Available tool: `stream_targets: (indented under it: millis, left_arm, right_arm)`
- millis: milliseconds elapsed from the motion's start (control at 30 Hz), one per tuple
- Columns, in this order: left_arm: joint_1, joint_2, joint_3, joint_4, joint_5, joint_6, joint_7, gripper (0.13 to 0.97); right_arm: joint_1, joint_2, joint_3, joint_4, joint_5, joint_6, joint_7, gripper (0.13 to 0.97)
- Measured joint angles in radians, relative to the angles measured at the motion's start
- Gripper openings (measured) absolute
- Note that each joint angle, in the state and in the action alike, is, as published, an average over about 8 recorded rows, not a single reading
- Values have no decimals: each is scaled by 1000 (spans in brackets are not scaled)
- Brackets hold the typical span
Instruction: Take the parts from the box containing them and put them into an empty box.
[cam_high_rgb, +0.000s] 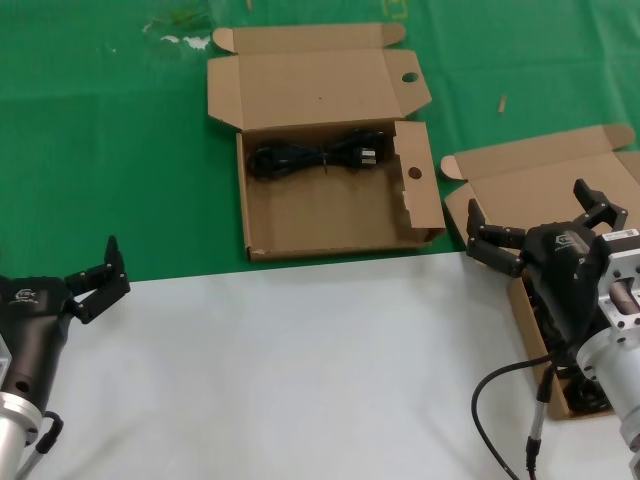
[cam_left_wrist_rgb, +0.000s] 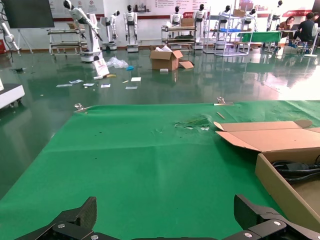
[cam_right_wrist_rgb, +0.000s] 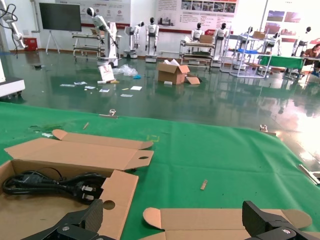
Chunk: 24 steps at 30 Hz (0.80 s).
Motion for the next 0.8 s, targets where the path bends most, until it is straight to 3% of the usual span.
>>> stream_targets:
  millis: [800]
  left_arm:
    - [0,0,0,0,0,0,0,966]
  right_arm:
    - [0,0,0,0,0,0,0,966]
